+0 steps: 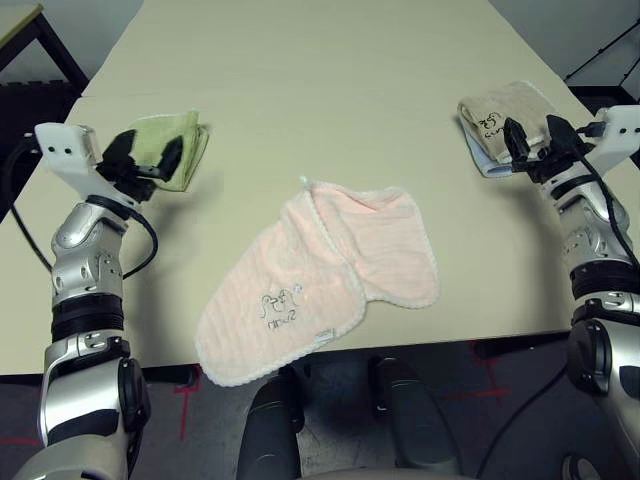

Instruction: Fold the towel and set it aside.

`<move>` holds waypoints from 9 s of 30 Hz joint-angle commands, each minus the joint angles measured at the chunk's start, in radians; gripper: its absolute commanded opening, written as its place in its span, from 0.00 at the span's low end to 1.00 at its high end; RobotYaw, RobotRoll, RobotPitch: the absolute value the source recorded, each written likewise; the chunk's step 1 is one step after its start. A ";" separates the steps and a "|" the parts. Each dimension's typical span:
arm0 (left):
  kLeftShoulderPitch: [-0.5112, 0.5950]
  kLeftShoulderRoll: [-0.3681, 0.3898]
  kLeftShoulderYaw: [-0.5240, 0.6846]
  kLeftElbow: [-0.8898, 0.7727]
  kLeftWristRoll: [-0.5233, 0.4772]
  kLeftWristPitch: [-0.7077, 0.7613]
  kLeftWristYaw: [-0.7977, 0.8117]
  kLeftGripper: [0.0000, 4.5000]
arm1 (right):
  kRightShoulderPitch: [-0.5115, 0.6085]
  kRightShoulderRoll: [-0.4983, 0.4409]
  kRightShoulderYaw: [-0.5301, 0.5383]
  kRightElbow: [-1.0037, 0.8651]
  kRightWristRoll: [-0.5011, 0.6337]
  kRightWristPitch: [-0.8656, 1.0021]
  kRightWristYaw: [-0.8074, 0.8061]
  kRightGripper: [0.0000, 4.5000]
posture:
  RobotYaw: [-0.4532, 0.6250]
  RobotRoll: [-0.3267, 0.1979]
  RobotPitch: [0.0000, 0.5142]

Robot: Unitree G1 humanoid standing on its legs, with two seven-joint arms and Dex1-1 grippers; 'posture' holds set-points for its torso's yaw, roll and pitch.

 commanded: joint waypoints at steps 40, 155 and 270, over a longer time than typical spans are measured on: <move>0.027 0.198 -0.179 -0.084 0.048 0.065 -0.535 1.00 | -0.466 0.020 0.469 0.444 -0.515 0.053 0.578 0.99 | 0.36 0.62 0.34; -0.423 -0.427 -0.192 -0.057 0.133 0.277 0.328 1.00 | -1.026 0.234 -0.022 0.335 -0.029 0.252 -0.002 0.01 | 0.38 0.62 0.32; -0.146 -0.344 -0.177 -0.339 0.086 0.971 0.507 0.79 | -1.008 0.181 -0.028 0.362 -0.049 0.231 -0.059 0.00 | 0.36 0.62 0.39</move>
